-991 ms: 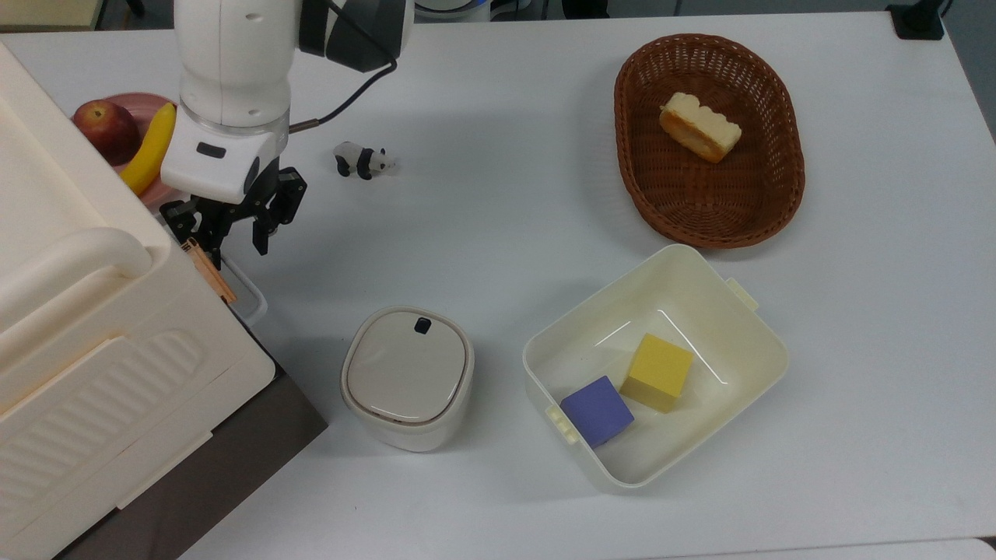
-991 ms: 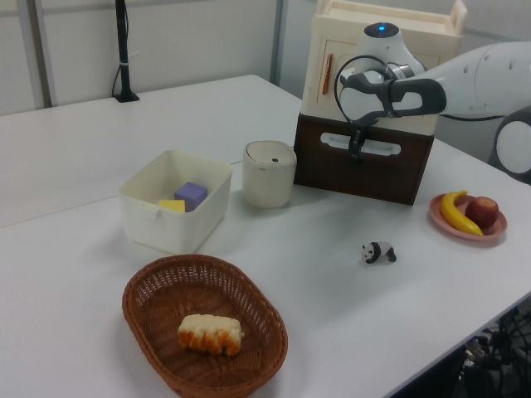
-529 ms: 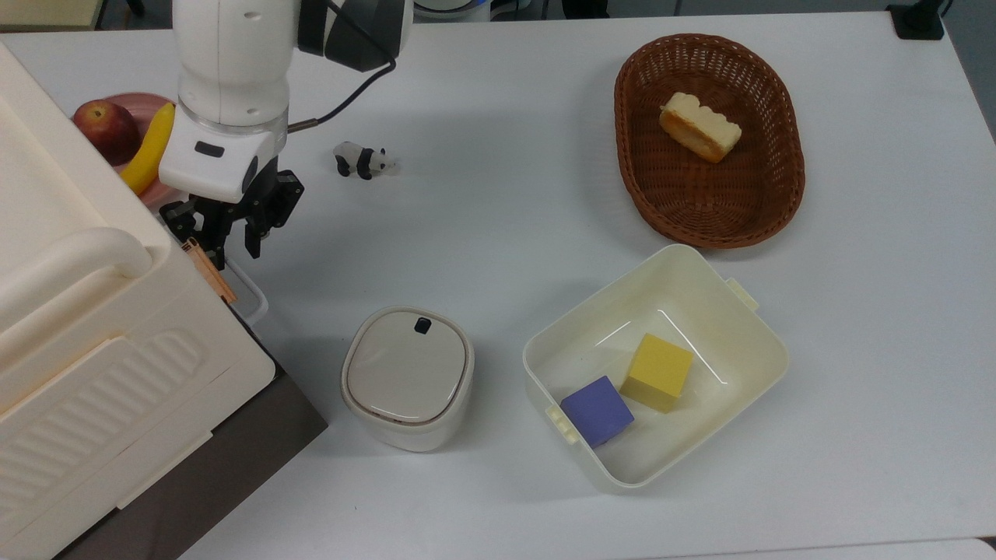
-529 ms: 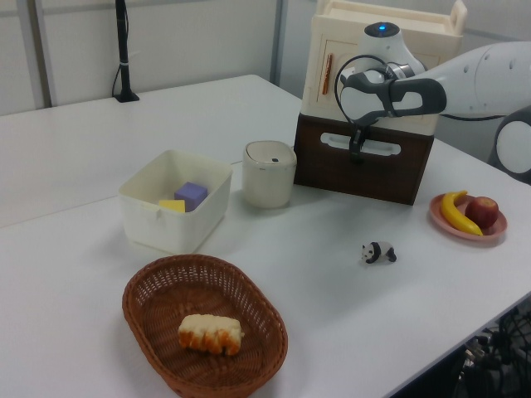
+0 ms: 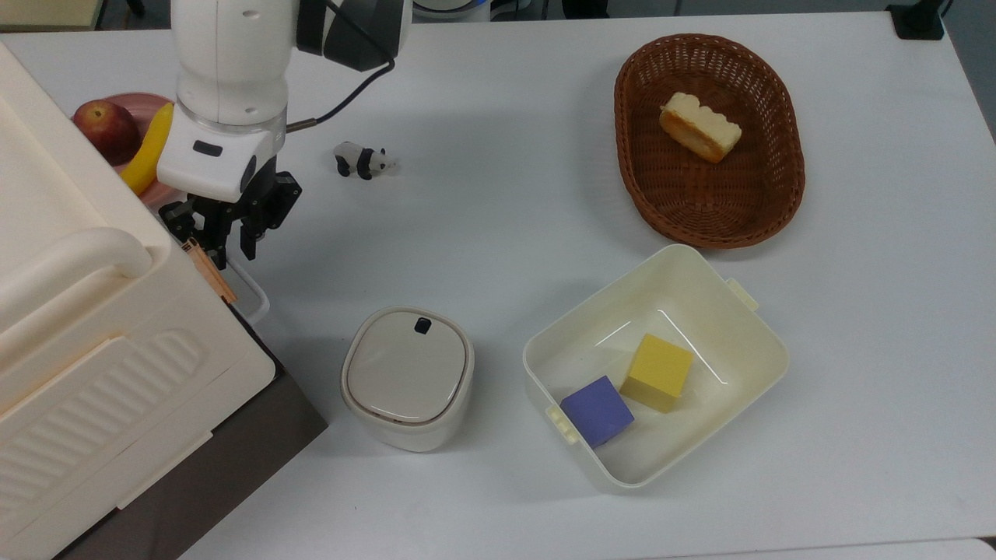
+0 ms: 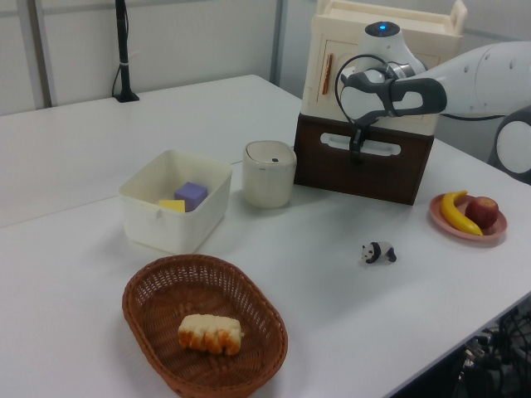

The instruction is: Slide open the drawer

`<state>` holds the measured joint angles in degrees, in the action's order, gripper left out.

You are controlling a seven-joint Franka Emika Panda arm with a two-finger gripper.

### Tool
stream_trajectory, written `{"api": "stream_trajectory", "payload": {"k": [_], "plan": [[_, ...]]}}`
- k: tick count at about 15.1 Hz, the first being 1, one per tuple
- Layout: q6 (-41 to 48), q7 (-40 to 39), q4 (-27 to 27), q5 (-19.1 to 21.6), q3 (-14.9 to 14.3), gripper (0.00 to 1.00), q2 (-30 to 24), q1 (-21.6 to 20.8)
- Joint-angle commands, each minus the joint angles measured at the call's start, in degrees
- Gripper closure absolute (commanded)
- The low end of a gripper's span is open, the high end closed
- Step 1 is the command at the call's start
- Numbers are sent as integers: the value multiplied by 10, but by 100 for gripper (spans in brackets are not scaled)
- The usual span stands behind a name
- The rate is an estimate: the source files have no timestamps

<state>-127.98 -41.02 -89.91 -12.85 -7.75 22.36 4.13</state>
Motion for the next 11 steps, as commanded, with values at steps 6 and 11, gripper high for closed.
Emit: {"api": "stream_trajectory", "payload": {"k": [6,11], "plan": [[-16,7,-2,-12,-7,85,2,-7],[-16,7,-2,-24,-7,92,2,-7]]}}
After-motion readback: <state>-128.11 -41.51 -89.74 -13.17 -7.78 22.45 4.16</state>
